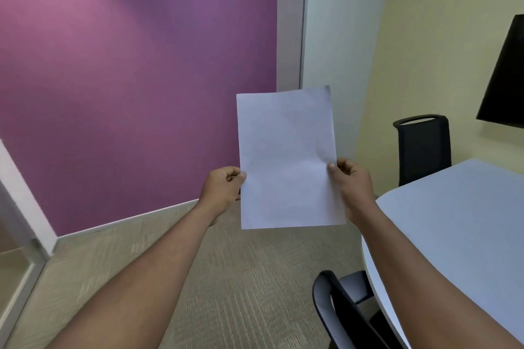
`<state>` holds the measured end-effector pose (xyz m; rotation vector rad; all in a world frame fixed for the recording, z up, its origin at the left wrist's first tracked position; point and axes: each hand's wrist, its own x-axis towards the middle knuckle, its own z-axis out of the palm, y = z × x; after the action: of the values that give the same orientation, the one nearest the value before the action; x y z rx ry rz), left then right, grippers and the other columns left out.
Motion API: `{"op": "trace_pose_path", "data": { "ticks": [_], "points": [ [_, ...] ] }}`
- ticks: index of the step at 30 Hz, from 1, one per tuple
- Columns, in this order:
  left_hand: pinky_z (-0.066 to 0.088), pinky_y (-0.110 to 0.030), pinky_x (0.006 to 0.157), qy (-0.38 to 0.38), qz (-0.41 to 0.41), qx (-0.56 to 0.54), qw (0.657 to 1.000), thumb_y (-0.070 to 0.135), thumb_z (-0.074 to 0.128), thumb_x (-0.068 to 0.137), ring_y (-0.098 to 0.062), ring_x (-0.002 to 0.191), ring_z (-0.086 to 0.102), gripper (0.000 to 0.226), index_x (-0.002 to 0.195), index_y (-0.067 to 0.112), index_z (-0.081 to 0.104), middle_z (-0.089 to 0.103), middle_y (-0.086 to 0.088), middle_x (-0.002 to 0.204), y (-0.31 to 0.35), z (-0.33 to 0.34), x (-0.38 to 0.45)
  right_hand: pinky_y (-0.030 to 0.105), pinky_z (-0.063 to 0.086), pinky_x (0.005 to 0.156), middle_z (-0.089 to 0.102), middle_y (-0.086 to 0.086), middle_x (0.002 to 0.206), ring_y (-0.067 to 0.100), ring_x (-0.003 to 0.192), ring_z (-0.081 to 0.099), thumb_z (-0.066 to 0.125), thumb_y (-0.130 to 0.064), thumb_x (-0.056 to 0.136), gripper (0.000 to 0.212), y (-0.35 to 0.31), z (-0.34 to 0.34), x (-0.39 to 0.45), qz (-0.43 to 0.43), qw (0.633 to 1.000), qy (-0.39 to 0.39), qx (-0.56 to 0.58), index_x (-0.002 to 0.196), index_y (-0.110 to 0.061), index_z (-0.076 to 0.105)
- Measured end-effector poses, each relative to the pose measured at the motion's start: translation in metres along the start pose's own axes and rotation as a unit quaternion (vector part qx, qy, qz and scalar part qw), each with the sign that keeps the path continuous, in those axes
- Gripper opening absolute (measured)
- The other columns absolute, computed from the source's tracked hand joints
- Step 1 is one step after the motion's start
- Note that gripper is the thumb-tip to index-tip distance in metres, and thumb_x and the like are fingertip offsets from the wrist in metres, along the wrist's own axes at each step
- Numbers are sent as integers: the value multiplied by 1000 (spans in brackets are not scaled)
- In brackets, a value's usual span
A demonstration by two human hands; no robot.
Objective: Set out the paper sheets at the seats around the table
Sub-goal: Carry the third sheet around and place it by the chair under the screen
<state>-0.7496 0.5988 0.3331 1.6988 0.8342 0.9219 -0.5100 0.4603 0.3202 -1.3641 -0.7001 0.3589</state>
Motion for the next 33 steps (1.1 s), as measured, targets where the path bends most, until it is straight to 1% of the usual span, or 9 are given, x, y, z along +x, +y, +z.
{"op": "trace_pose_path", "data": {
  "ticks": [5, 12, 17, 22, 24, 26, 28, 31, 33],
  "points": [
    [53, -15, 56, -8, -6, 15, 1000, 21, 59, 97, 1, 60, 67, 18, 85, 22, 72, 74, 12, 69, -13, 3, 71, 36, 57, 77, 78, -5, 95, 17, 89, 73, 64, -28, 92, 12, 18, 22, 50, 3, 1000, 13, 4, 94, -22, 75],
    [53, -20, 60, -38, -13, 11, 999, 22, 60, 97, -5, 67, 68, 16, 87, 22, 72, 75, 6, 80, -35, 17, 149, 42, 56, 85, 77, -5, 93, 18, 87, 70, 63, -23, 94, 13, 32, 39, 100, 34, 999, 42, -9, 87, -24, 74],
    [54, -20, 59, -82, 4, 18, 996, 21, 59, 97, -4, 67, 68, 19, 83, 25, 71, 75, 8, 78, -48, 29, 211, 33, 55, 76, 77, -10, 91, 13, 86, 69, 62, -25, 95, 12, 40, 46, 134, 45, 996, 64, -33, 91, -24, 74],
    [59, -37, 75, -129, 20, 25, 991, 20, 57, 98, -17, 75, 65, 17, 94, 13, 72, 74, -12, 95, -60, 43, 276, 44, 49, 80, 70, 13, 109, 28, 91, 60, 64, -30, 95, 27, 37, 53, 173, 70, 992, 104, -24, 114, -12, 68],
    [59, -41, 79, -157, 29, 29, 987, 20, 57, 98, -19, 77, 64, 19, 96, 9, 71, 73, -16, 97, -64, 49, 301, 47, 53, 84, 71, 12, 115, 27, 95, 65, 63, -31, 94, 26, 36, 57, 187, 62, 990, 124, -31, 113, -13, 68],
    [58, -42, 80, -181, 39, 25, 982, 19, 56, 98, -20, 77, 63, 18, 90, 12, 71, 73, -13, 91, -66, 56, 325, 43, 56, 82, 74, 5, 109, 21, 93, 69, 63, -31, 95, 22, 34, 59, 198, 55, 989, 134, -35, 107, -15, 70],
    [57, -40, 78, -203, 49, 24, 978, 19, 57, 98, -20, 76, 62, 20, 83, 18, 70, 70, -7, 84, -67, 66, 347, 36, 57, 72, 75, 2, 101, 20, 86, 71, 62, -28, 96, 19, 36, 58, 207, 59, 987, 145, -44, 104, -13, 71],
    [56, -47, 82, -226, 56, 30, 972, 20, 58, 97, -22, 74, 60, 20, 87, 10, 71, 72, -21, 91, -73, 84, 375, 32, 55, 67, 75, 9, 103, 25, 84, 71, 61, -22, 96, 19, 39, 53, 221, 81, 979, 176, -63, 102, -8, 72],
    [56, -49, 83, -245, 56, 30, 967, 20, 58, 97, -22, 74, 60, 21, 91, 6, 71, 71, -22, 92, -77, 99, 391, 32, 55, 67, 74, 11, 105, 25, 84, 70, 62, -21, 96, 18, 39, 48, 232, 84, 974, 195, -72, 99, -7, 72]
  ]
}}
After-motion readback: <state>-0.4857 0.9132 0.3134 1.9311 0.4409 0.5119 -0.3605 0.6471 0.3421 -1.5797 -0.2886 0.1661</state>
